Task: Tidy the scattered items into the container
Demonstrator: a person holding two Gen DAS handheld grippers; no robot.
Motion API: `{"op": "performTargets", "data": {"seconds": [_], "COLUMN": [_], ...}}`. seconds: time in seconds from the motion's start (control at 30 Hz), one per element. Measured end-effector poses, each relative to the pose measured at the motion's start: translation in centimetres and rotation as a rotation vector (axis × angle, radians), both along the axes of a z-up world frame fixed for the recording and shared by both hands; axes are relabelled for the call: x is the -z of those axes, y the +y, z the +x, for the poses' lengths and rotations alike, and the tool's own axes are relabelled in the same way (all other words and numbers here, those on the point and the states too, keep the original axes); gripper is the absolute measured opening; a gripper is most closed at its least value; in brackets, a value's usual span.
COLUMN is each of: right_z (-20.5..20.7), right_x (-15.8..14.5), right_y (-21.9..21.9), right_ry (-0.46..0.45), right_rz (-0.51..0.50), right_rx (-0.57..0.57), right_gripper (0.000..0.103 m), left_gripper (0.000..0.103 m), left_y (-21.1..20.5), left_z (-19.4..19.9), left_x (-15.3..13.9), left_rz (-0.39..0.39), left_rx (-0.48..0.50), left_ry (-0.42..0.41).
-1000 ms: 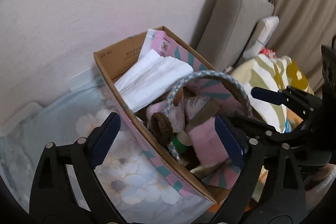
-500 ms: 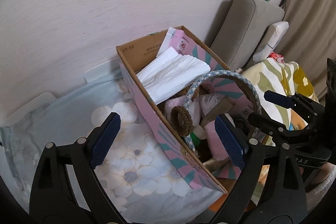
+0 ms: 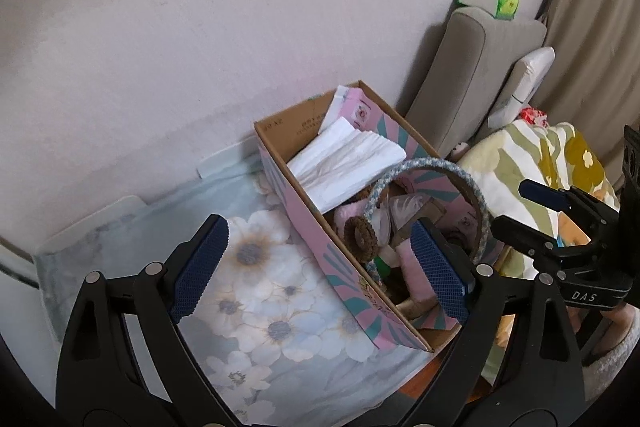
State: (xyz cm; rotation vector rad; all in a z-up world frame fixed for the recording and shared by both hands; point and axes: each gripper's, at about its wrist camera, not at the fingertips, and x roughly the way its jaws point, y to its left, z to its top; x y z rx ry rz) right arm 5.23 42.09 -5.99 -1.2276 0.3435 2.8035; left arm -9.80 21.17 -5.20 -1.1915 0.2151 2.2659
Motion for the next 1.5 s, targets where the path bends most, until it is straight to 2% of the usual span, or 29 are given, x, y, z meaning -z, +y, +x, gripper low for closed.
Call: {"op": "performTargets", "data": {"seconds": [0.03,0.2,0.23,0.3,0.4,0.5,0.63,0.8,0.9,0.97,1.1,1.17,1.33,1.5], "right_z": [-0.1,-0.8,-1.0,-1.3,-1.8,-2.8,-3.8,-4.7,-5.2,-5.4,-5.6,-5.5,-5.7,-5.3], "right_x": [-0.4,-1.8,-2.0,-2.5,-3.4,-4.0,-4.7,-5.7,-6.3,-6.9,-7.9,-8.4,-8.2,-8.2], "right_y": [-0.1,-1.6,-1.9,-2.4,-3.4,-5.2,-8.2,-12.3,-14.2,-15.8,-18.5,-19.1,-19.0,-19.5], "right_ry": [-0.001,-0.032,-0.044,-0.048,-0.036,-0.052,-0.057,-0.056,-0.054,-0.057,-0.077,-0.083,-0.166,-0.173], "right_rz": [-0.005,0.031,0.027,-0.017,-0.065,-0.027,0.021,0.098,0.079,0.086,0.168,0.167,0.089,0.161], "right_rx": [-0.004,-0.039,-0.047,-0.068,-0.098,-0.126,-0.178,-0.190,-0.194,-0.204,-0.203,-0.200,-0.142,-0.100], "right_gripper": [0.079,0.079,0.080,0.080,0.080,0.082,0.082,0.082,0.082,0.082,0.082,0.082,0.082,0.082], "left_gripper": [0.096,0.099,0.102,0.102,0.102,0.102,0.102,0.102,0.102,0.102,0.102,0.102,0.102,0.102], "left_y": [-0.3,-2.2,-2.7,-3.9,-6.2,-8.8,-12.2,-16.0,-18.2,-19.4,-21.3,-22.1,-22.9,-23.0], "left_z": [0.1,0.6,0.6,0.6,0.5,0.8,1.7,3.5,4.7,5.1,5.9,6.4,7.3,7.6], "left_x": [-0.5,-1.9,-2.0,-2.2,-2.3,-2.4,-2.7,-3.6,-4.1,-4.3,-5.0,-5.5,-5.9,-6.1], "left_rz": [0.003,0.007,0.004,0.003,0.016,0.022,-0.008,-0.073,-0.096,-0.078,-0.044,-0.039,-0.017,-0.007], "left_rx": [-0.005,-0.040,-0.050,-0.075,-0.132,-0.205,-0.291,-0.400,-0.464,-0.498,-0.564,-0.592,-0.610,-0.605], "left_ry": [0.005,0.001,-0.007,-0.031,-0.078,-0.089,-0.067,0.012,0.040,0.037,0.030,0.040,0.055,0.061]}}
